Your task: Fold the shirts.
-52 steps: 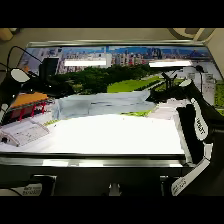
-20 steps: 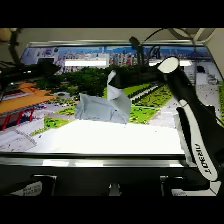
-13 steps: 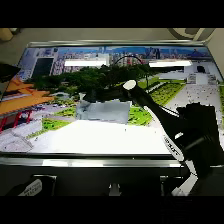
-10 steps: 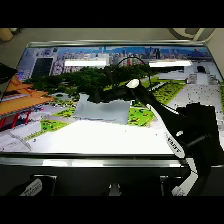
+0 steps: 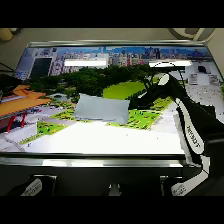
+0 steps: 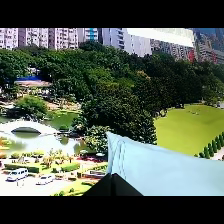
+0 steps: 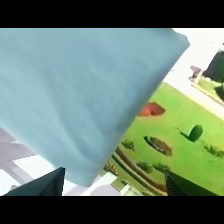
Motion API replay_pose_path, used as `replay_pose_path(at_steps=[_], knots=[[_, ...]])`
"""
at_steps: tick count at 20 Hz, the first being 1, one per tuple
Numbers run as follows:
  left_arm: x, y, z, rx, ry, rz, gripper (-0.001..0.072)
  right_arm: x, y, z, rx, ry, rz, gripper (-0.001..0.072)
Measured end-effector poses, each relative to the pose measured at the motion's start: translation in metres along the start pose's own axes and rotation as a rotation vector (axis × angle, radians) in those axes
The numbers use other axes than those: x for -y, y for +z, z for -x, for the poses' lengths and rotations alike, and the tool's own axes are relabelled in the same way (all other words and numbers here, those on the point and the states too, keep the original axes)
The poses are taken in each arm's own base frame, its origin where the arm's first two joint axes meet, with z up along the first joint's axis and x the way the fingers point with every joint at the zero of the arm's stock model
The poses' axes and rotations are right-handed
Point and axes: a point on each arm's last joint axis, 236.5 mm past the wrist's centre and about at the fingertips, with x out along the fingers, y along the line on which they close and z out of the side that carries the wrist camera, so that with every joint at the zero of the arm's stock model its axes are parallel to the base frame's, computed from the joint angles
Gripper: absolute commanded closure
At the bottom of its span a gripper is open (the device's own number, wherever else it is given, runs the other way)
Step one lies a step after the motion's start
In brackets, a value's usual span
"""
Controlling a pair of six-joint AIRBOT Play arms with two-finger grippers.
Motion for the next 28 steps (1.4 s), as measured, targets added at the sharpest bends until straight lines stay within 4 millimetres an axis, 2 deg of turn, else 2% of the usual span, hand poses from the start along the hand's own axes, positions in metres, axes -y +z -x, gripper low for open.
replay_pose_path(at_steps=[4, 6, 7, 8, 9, 12, 14, 16, 18, 20, 22, 25, 28], knots=[[0.001, -0.001, 0.002, 0.007, 0.002, -0.001, 0.0683, -0.002, 0.005, -0.027, 0.022, 0.071, -0.091, 0.0041], [0.001, 0.003, 0.003, 0.025, 0.006, -0.001, 0.0683, -0.012, 0.009, -0.04, 0.031, 0.117, -0.123, 0.012], [0.0, 0.005, 0.003, 0.034, 0.009, -0.002, 0.0683, -0.018, 0.01, -0.047, 0.029, 0.136, -0.133, 0.0226], [0.001, 0.006, 0.003, 0.043, 0.008, -0.001, 0.0683, -0.022, 0.011, -0.051, 0.031, 0.148, -0.138, 0.05], [0.001, 0.008, 0.004, 0.049, 0.009, -0.001, 0.0682, -0.027, 0.013, -0.054, 0.037, 0.162, -0.145, 0.0691], [0.001, 0.01, 0.004, 0.058, 0.01, -0.002, 0.0682, -0.042, 0.022, -0.049, 0.073, 0.215, -0.112, 0.0693], [0.001, 0.011, 0.004, 0.061, 0.011, -0.003, 0.0683, -0.05, 0.039, -0.022, 0.147, 0.24, -0.057, 0.0695], [0.001, 0.011, 0.004, 0.063, 0.011, -0.002, 0.0682, -0.049, 0.055, 0.021, 0.234, 0.241, -0.012, 0.0695], [0.001, 0.012, 0.004, 0.065, 0.011, -0.002, 0.0682, -0.044, 0.068, 0.077, 0.337, 0.236, 0.011, 0.0695], [0.001, 0.012, 0.004, 0.065, 0.011, -0.002, 0.0682, -0.031, 0.071, 0.135, 0.428, 0.212, 0.013, 0.0695], [0.001, 0.012, 0.004, 0.065, 0.011, -0.002, 0.0682, -0.014, 0.063, 0.189, 0.509, 0.189, -0.009, 0.0695], [0.003, 0.013, 0.004, 0.07, 0.0, 0.003, 0.0682, 0.024, 0.04, 0.261, 0.625, 0.125, -0.077, 0.0695], [0.006, 0.014, 0.004, 0.076, -0.014, 0.011, 0.0682, 0.066, 0.005, 0.317, 0.712, 0.05, -0.167, 0.0695]])
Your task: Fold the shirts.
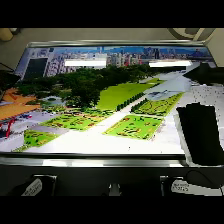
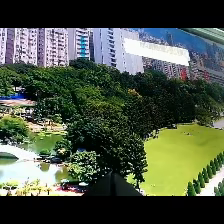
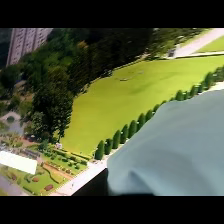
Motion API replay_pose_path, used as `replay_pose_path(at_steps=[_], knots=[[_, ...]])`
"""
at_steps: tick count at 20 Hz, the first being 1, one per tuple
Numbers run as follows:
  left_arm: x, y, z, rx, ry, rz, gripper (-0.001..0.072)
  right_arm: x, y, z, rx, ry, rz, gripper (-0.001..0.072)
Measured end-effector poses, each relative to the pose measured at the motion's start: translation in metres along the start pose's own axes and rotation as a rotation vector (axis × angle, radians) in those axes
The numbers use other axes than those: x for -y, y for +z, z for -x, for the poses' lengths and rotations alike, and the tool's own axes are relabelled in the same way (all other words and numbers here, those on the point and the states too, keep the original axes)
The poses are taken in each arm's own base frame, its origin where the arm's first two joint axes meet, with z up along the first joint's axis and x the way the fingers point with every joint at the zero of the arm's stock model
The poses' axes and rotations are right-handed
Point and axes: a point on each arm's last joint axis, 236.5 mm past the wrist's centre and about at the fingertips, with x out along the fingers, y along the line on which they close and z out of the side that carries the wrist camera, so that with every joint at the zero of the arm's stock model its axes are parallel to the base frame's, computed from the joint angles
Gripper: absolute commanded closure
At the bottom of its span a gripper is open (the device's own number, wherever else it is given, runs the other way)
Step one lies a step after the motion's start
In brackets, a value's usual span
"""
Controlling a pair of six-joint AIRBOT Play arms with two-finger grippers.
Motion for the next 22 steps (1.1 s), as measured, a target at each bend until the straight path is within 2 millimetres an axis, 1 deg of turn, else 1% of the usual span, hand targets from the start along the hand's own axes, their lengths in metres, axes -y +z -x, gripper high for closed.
replay_pose_path(at_steps=[2, 4, 7, 9, 11, 13, 15, 18, 22], knots=[[0.001, 0.001, 0.0, 0.002, -0.006, 0.003, 0.0682, 0.029, 0.004, 0.042, 0.058, -0.073, -0.043, 0.0695], [0.002, 0.001, 0.0, 0.004, -0.009, 0.005, 0.0682, 0.05, 0.002, 0.078, 0.101, -0.131, -0.079, 0.0695], [0.002, 0.003, 0.0, 0.015, -0.006, 0.006, 0.0682, 0.074, -0.016, 0.125, 0.112, -0.23, -0.128, 0.0695], [0.001, 0.006, 0.0, 0.026, -0.003, 0.004, 0.0682, 0.081, -0.036, 0.147, 0.072, -0.292, -0.151, 0.0695], [0.003, 0.01, -0.002, 0.04, -0.004, -0.001, 0.0682, 0.09, -0.07, 0.162, -0.035, -0.375, -0.18, 0.0695], [0.006, 0.014, -0.005, 0.059, -0.007, -0.008, 0.0682, 0.103, -0.103, 0.182, -0.135, -0.495, -0.226, 0.0695], [0.011, 0.018, -0.008, 0.077, -0.011, -0.017, 0.0682, 0.113, -0.137, 0.196, -0.233, -0.591, -0.276, 0.0695], [0.015, 0.022, -0.015, 0.094, -0.016, -0.023, 0.0682, 0.127, -0.189, 0.21, -0.377, -0.693, -0.351, 0.0695], [0.015, 0.02, -0.027, 0.082, -0.022, -0.019, 0.0682, 0.14, -0.256, 0.227, -0.581, -0.801, -0.441, 0.0695]])
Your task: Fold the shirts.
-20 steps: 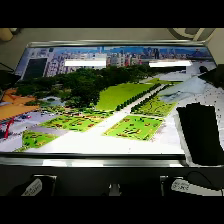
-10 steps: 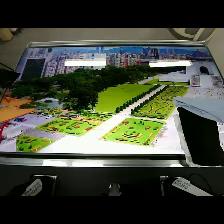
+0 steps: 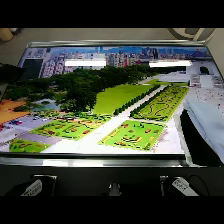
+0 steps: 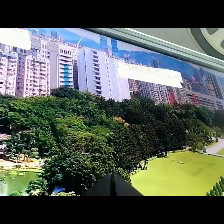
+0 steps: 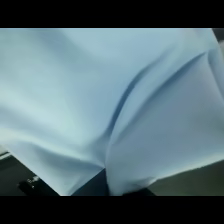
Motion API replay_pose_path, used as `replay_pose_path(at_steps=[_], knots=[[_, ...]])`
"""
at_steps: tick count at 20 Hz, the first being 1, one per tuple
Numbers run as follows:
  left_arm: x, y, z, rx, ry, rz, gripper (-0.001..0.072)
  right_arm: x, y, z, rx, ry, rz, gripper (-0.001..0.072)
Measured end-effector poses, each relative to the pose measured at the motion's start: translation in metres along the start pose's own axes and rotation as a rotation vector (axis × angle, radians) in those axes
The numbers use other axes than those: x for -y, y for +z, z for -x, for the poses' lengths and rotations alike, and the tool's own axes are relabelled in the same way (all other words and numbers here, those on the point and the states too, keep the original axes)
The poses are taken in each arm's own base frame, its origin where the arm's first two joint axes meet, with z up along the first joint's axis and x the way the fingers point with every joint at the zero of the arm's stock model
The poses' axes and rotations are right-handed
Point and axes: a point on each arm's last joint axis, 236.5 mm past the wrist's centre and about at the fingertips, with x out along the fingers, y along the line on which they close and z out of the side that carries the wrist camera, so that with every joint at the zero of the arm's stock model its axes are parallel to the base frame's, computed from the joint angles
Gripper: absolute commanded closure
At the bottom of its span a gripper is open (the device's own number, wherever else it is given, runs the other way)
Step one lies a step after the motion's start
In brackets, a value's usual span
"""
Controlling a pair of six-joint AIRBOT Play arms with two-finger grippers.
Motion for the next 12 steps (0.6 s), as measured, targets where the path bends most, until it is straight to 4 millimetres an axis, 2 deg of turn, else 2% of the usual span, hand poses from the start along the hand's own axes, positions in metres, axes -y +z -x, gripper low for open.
replay_pose_path(at_steps=[3, 4, 5, 6, 7, 9, 10, 12], knots=[[0.0, -0.001, -0.004, -0.004, -0.002, 0.002, 0.0682, 0.006, -0.019, -0.018, -0.084, -0.027, -0.009, 0.0677], [0.001, -0.001, -0.005, -0.005, -0.003, 0.001, 0.0682, 0.009, -0.022, -0.023, -0.097, -0.039, -0.014, 0.0511], [0.001, -0.001, -0.005, -0.004, -0.004, 0.001, 0.0682, 0.011, -0.022, -0.028, -0.1, -0.05, -0.022, 0.0227], [0.001, -0.002, -0.006, -0.005, -0.005, 0.001, 0.0682, 0.011, -0.022, -0.031, -0.1, -0.05, -0.025, 0.0051], [0.001, -0.002, -0.006, -0.006, -0.005, 0.001, 0.0682, 0.011, -0.02, -0.034, -0.09, -0.05, -0.025, 0.0029], [0.001, -0.002, -0.006, -0.006, -0.005, 0.002, 0.0682, 0.012, -0.014, -0.036, -0.068, -0.052, -0.019, 0.0032], [0.001, -0.002, -0.006, -0.006, -0.005, 0.001, 0.0683, 0.014, -0.01, -0.033, -0.049, -0.061, -0.012, 0.0036], [0.003, -0.001, -0.006, -0.004, -0.008, -0.001, 0.0684, 0.023, 0.009, -0.014, 0.045, -0.105, 0.006, 0.0038]])
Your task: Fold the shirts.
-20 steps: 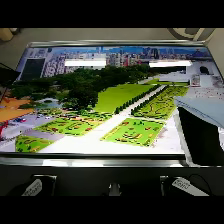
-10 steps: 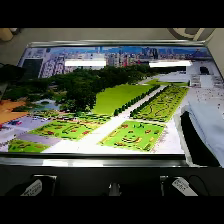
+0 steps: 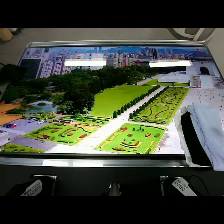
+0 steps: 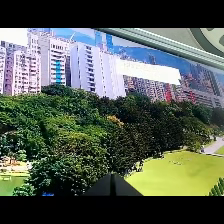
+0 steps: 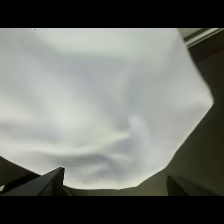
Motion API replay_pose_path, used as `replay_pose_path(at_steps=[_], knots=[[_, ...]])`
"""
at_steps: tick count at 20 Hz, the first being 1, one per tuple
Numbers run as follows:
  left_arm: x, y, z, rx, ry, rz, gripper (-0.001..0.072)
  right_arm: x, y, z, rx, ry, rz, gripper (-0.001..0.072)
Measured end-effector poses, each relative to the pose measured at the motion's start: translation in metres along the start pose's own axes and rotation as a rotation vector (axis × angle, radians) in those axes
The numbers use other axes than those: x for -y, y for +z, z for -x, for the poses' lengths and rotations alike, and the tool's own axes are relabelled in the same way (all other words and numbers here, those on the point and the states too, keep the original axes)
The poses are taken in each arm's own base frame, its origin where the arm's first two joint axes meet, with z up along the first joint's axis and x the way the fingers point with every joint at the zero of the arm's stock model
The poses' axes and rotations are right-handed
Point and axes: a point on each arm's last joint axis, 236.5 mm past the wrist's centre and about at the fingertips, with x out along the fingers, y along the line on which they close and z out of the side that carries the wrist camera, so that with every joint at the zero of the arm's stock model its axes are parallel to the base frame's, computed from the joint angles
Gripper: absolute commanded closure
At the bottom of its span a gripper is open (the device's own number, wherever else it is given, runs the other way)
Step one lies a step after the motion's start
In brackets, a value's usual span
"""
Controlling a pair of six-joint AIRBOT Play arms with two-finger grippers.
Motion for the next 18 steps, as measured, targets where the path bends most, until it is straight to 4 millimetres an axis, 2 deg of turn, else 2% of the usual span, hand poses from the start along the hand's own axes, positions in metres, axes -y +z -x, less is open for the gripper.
replay_pose_path(at_steps=[2, 3, 5, 7, 8, 9, 10, 12, 14, 16, 18], knots=[[0.005, 0.004, 0.001, 0.007, -0.007, -0.012, 0.0685, 0.017, 0.037, 0.039, 0.179, -0.086, 0.035, 0.0039], [0.01, 0.008, 0.001, 0.016, -0.012, -0.027, 0.0686, 0.022, 0.061, 0.068, 0.297, -0.144, 0.074, 0.004], [0.017, 0.016, -0.004, 0.018, 0.007, -0.074, 0.0686, 0.013, 0.106, 0.131, 0.528, -0.242, 0.169, 0.004], [0.022, 0.014, -0.019, -0.032, 0.057, -0.127, 0.0683, -0.032, 0.146, 0.184, 0.735, -0.27, 0.302, 0.004], [0.021, 0.005, -0.029, -0.089, 0.097, -0.161, 0.0644, -0.066, 0.159, 0.2, 0.803, -0.246, 0.373, 0.004], [0.017, -0.005, -0.038, -0.147, 0.14, -0.192, 0.0382, -0.104, 0.168, 0.205, 0.83, -0.205, 0.443, 0.004], [0.013, -0.021, -0.049, -0.218, 0.184, -0.212, -0.0013, -0.138, 0.172, 0.202, 0.822, -0.165, 0.508, 0.0039], [0.003, -0.06, -0.065, -0.379, 0.247, -0.212, -0.0011, -0.2, 0.168, 0.167, 0.7, -0.073, 0.64, 0.0039], [-0.014, -0.112, -0.069, -0.582, 0.315, -0.198, -0.0011, -0.248, 0.149, 0.118, 0.508, 0.024, 0.747, 0.0038], [-0.024, -0.145, -0.066, -0.688, 0.359, -0.184, -0.0011, -0.284, 0.125, 0.082, 0.344, 0.109, 0.822, 0.0037], [-0.03, -0.159, -0.064, -0.719, 0.383, -0.18, -0.0011, -0.303, 0.11, 0.062, 0.251, 0.149, 0.855, 0.0037]])
